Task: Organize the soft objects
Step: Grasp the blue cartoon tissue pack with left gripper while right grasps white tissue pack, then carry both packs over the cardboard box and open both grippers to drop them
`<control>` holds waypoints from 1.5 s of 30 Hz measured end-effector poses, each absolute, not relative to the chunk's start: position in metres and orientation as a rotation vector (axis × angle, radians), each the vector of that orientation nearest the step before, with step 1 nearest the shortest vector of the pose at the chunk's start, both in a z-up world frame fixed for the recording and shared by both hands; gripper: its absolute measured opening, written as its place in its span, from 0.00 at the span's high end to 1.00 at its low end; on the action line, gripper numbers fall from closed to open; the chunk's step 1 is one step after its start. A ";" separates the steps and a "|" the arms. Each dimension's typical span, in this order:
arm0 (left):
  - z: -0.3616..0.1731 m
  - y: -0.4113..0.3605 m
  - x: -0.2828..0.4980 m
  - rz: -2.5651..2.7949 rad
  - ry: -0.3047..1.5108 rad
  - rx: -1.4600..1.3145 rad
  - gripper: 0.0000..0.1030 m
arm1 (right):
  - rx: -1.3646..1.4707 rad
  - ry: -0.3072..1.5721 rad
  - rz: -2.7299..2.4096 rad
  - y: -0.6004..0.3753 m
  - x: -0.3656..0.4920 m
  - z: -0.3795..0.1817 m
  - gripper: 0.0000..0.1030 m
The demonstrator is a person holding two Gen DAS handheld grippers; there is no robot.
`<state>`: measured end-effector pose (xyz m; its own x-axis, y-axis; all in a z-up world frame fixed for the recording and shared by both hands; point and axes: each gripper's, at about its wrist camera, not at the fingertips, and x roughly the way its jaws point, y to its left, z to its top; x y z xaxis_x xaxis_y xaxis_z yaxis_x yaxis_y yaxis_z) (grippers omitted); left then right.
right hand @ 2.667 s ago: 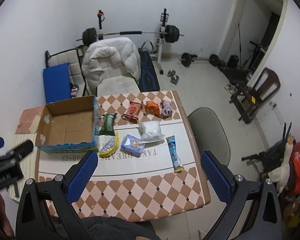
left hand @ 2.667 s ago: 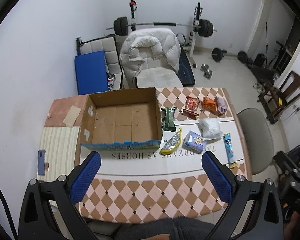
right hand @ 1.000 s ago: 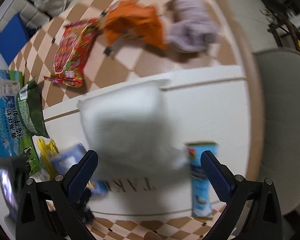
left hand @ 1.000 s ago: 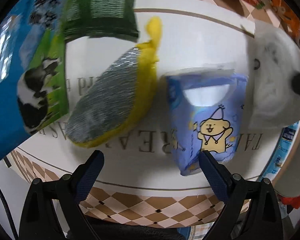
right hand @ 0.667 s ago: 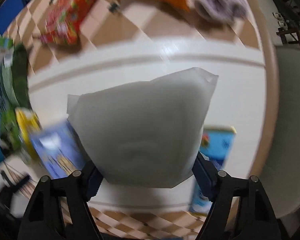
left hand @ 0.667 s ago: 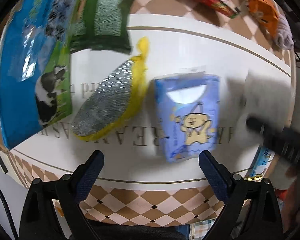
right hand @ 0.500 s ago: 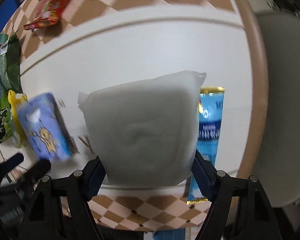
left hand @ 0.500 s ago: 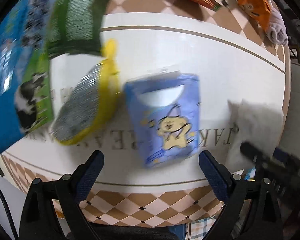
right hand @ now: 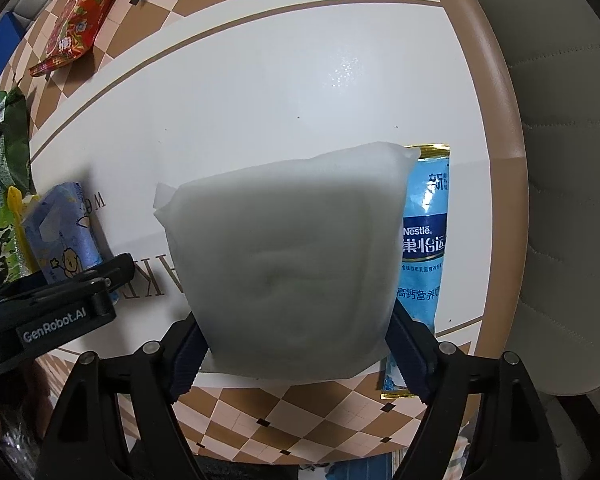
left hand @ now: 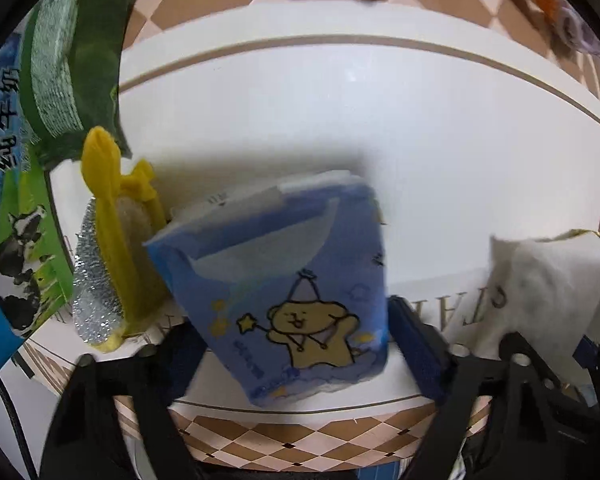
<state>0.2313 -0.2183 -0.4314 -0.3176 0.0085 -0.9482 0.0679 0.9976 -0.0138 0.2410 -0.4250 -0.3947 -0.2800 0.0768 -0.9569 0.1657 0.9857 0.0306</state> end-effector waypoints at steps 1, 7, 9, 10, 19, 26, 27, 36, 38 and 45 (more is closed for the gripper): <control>-0.425 -0.226 0.238 -0.064 1.881 0.069 0.46 | 0.172 1.857 -0.089 -0.419 0.242 -0.399 0.19; -0.405 -0.237 0.230 -0.086 1.791 0.145 0.66 | 0.104 1.850 -0.092 -0.420 0.245 -0.389 0.28; -0.395 -0.236 0.228 -0.096 1.772 0.138 0.67 | 0.106 1.831 -0.091 -0.424 0.244 -0.379 0.33; -0.389 -0.234 0.226 -0.103 1.759 0.132 0.68 | 0.119 1.826 -0.089 -0.414 0.243 -0.383 0.34; -0.305 -0.170 0.220 -0.185 1.620 0.021 0.68 | 0.178 1.713 0.024 -0.419 0.250 -0.293 0.36; -0.210 -0.090 0.270 -0.148 1.514 -0.058 0.68 | 0.158 1.549 0.184 -0.323 0.241 -0.181 0.36; -0.203 -0.071 0.273 -0.141 1.508 -0.066 0.68 | 0.149 1.534 0.202 -0.273 0.243 -0.186 0.36; -0.219 0.099 0.330 0.020 1.541 -0.124 0.68 | 0.107 1.513 0.330 -0.080 0.308 -0.181 0.36; -0.231 0.128 0.343 0.040 1.573 -0.143 0.68 | 0.106 1.546 0.338 -0.042 0.324 -0.197 0.36; -0.298 0.194 0.385 0.031 1.691 -0.180 0.67 | 0.098 1.646 0.311 0.039 0.364 -0.271 0.36</control>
